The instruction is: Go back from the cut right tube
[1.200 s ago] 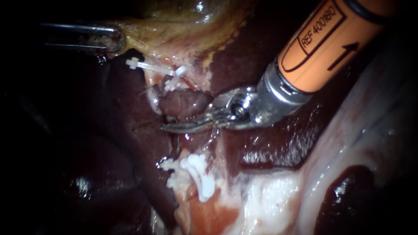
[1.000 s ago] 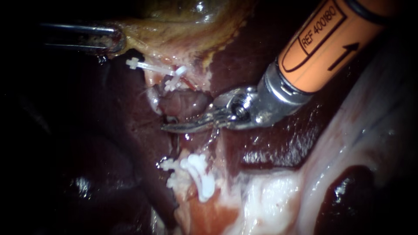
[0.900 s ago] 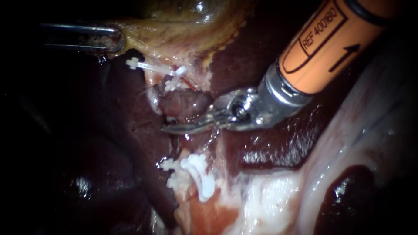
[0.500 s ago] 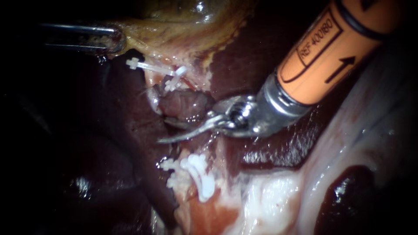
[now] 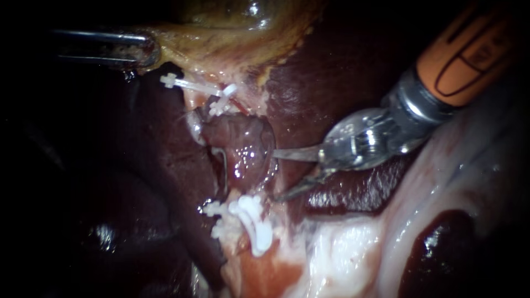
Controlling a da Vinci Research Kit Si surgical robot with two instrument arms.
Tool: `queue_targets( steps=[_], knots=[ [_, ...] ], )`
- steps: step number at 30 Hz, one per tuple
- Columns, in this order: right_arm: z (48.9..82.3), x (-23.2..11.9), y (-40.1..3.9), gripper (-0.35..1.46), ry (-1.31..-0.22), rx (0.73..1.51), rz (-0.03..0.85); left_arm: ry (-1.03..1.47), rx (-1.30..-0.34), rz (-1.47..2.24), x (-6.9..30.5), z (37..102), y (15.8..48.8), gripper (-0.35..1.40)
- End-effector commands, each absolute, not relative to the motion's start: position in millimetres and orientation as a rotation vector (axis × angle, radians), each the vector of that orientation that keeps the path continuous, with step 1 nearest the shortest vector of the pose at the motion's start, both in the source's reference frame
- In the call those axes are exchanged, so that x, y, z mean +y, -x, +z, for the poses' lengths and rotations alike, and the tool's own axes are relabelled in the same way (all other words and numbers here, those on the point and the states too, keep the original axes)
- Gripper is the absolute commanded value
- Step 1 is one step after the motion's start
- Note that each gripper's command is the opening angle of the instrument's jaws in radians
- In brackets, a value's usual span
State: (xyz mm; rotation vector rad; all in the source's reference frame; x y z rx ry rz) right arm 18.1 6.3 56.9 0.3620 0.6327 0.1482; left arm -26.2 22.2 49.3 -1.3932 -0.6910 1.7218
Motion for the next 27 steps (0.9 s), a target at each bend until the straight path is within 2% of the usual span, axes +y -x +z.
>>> queue_targets(
  steps=[1,6,13,27],
  knots=[
    [56.9,6.3,-17.2,1.44,-0.358,0.624,0.149,1.394,-0.690,1.722,22.1,49.3,26.2,-0.35],
    [56.8,6.6,-14.4,1.44,-0.347,0.615,0.154,1.394,-0.690,1.723,22.1,49.5,26.3,-0.35],
    [56.5,7.2,-13.4,1.44,-0.340,0.612,0.163,1.395,-0.681,1.724,21.8,50.3,27.0,-0.35],
    [56.5,7.1,-13.1,1.44,-0.337,0.612,0.164,1.383,-0.711,1.742,19.5,56.8,32.2,-0.35]
  ],
)
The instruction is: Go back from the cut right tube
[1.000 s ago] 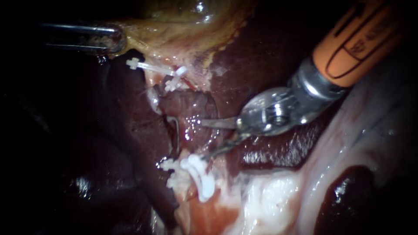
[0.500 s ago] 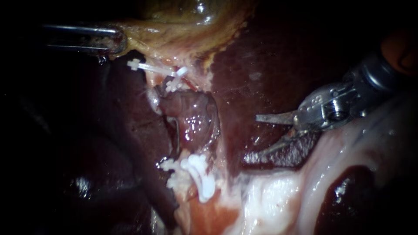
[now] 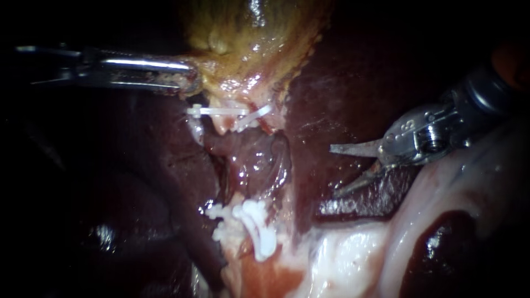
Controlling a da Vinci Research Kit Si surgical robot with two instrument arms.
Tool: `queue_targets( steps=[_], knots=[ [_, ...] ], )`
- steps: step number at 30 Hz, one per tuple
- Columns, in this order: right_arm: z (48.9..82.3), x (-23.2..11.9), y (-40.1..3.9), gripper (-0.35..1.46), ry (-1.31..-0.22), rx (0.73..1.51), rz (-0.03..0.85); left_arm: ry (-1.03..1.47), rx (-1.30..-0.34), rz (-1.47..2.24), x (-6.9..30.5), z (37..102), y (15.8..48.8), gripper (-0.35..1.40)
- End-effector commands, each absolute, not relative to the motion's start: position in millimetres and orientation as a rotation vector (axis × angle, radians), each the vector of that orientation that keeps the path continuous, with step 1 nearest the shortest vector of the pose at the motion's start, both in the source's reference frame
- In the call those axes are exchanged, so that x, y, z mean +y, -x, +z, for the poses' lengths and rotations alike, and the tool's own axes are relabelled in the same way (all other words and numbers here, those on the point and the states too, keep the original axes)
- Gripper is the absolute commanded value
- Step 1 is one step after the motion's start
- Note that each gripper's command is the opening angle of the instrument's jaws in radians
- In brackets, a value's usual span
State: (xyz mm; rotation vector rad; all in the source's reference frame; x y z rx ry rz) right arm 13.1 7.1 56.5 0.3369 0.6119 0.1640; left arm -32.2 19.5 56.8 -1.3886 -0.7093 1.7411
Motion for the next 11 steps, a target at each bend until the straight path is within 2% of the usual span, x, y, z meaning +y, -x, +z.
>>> queue_targets(
  steps=[1,11],
  knots=[
    [56.5,7.1,-13.1,1.44,-0.337,0.612,0.164,1.384,-0.714,1.743,19.4,56.9,32.4,-0.35],
    [56.1,7.3,-13.4,1.44,-0.359,0.612,0.160,1.386,-0.719,1.744,19.3,56.6,32.2,-0.35]
  ],
)
